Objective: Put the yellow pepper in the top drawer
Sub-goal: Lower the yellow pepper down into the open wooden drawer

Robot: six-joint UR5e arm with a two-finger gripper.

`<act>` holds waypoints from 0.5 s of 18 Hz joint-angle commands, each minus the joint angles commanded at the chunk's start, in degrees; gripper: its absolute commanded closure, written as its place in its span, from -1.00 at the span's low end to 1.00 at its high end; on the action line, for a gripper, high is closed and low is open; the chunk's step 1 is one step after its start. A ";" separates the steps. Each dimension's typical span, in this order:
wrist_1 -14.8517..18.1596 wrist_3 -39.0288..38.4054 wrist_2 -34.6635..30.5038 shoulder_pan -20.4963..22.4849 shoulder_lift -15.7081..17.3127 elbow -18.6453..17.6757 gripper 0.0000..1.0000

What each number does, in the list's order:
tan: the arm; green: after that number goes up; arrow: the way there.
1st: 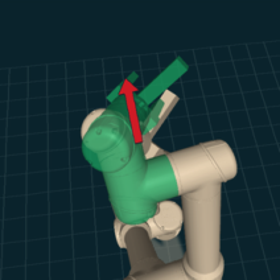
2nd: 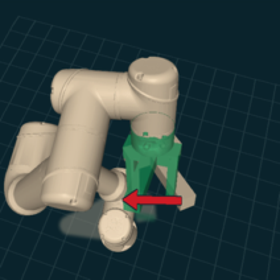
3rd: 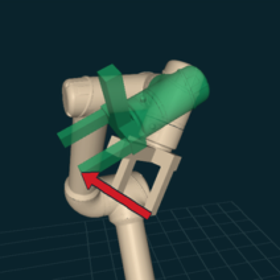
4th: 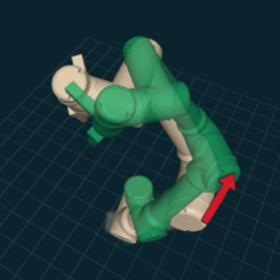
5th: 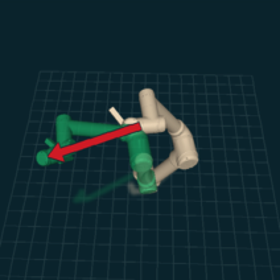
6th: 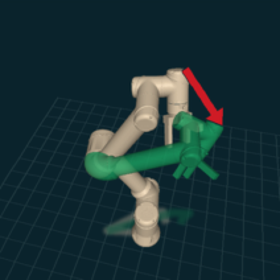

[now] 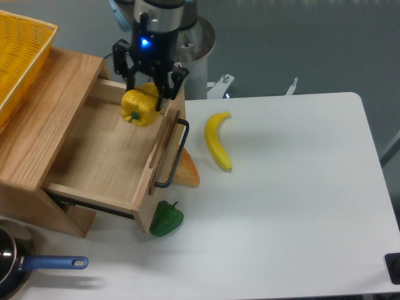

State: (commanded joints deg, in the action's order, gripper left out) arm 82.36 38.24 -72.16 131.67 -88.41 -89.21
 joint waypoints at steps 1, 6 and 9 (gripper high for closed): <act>-0.79 -1.14 -0.17 -0.88 -0.70 0.00 0.46; -2.91 -3.17 -0.35 -3.00 -2.64 0.00 0.46; -3.09 -3.09 -0.44 -3.88 -3.43 -0.09 0.45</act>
State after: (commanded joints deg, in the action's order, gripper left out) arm 79.28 35.16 -72.60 127.79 -91.84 -89.30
